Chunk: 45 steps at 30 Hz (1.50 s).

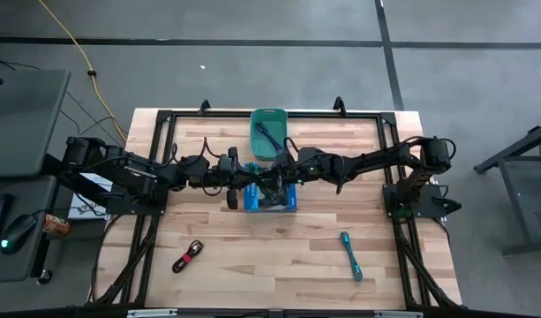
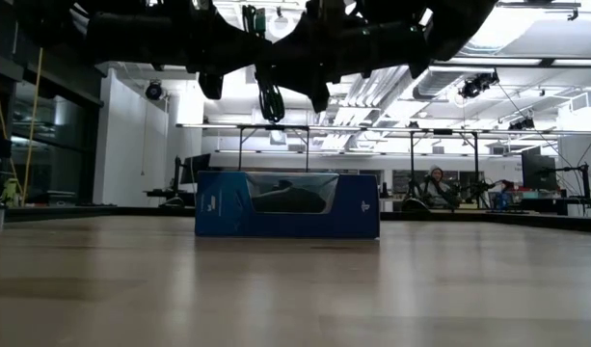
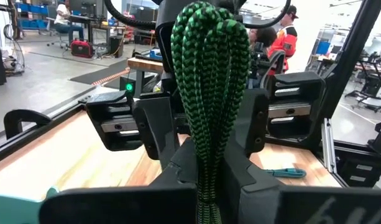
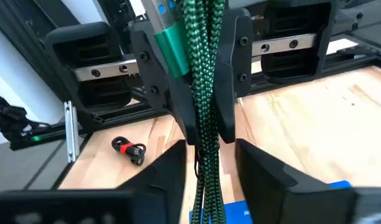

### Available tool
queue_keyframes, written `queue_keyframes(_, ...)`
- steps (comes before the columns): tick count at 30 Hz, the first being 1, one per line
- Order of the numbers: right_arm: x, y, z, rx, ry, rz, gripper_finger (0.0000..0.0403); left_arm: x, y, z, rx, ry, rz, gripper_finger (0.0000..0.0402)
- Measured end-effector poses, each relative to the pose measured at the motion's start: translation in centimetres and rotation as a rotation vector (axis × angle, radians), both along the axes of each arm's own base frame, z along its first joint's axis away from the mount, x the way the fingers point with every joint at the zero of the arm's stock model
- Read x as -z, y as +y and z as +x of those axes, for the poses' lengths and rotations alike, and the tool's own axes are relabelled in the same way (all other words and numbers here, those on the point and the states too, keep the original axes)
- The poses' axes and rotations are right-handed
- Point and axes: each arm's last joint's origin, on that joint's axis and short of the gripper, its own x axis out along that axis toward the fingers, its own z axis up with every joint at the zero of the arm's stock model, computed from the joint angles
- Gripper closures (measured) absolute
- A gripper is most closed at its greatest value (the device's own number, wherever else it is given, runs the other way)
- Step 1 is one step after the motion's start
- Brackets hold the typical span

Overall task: Pick and place USB-C Cables
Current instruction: Put the green charger cable into the light blue bin

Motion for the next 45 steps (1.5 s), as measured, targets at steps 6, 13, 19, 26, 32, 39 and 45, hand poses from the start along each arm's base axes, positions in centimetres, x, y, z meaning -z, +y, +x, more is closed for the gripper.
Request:
queue_keyframes(6,-1.0,-0.3,-1.0,-0.008,0.044,-0.035,0.0201,-0.1,0.1,-0.3,-0.031,0.030,0.023,0.0401)
queue_keyframes(13,-3.1,-0.3,-3.6,0.023,0.096,-0.073,0.0164,-0.9,0.6,-1.7,-0.110,0.096,0.034,0.0401)
queue_keyframes(19,-3.1,0.1,-7.7,0.139,0.083,-0.107,0.0162,-2.0,0.4,-3.4,-0.151,0.139,0.061,0.0401)
queue_keyframes(26,-3.0,0.4,-12.8,0.171,-0.092,-0.072,0.0162,-2.3,0.2,-5.2,-0.163,0.076,0.102,0.0401)
queue_keyframes(32,-3.3,0.5,-14.4,0.165,-0.206,-0.104,0.0162,-1.6,0.9,-5.9,-0.193,0.041,0.099,0.0401)
queue_keyframes(39,-3.3,0.5,-14.3,0.162,-0.205,-0.112,0.0162,-1.6,1.1,-5.9,-0.185,0.038,0.092,0.0401)
queue_keyframes(45,-3.3,0.6,-14.3,0.161,-0.206,-0.112,0.0162,-1.9,1.2,-5.9,-0.211,0.008,0.061,0.0401)
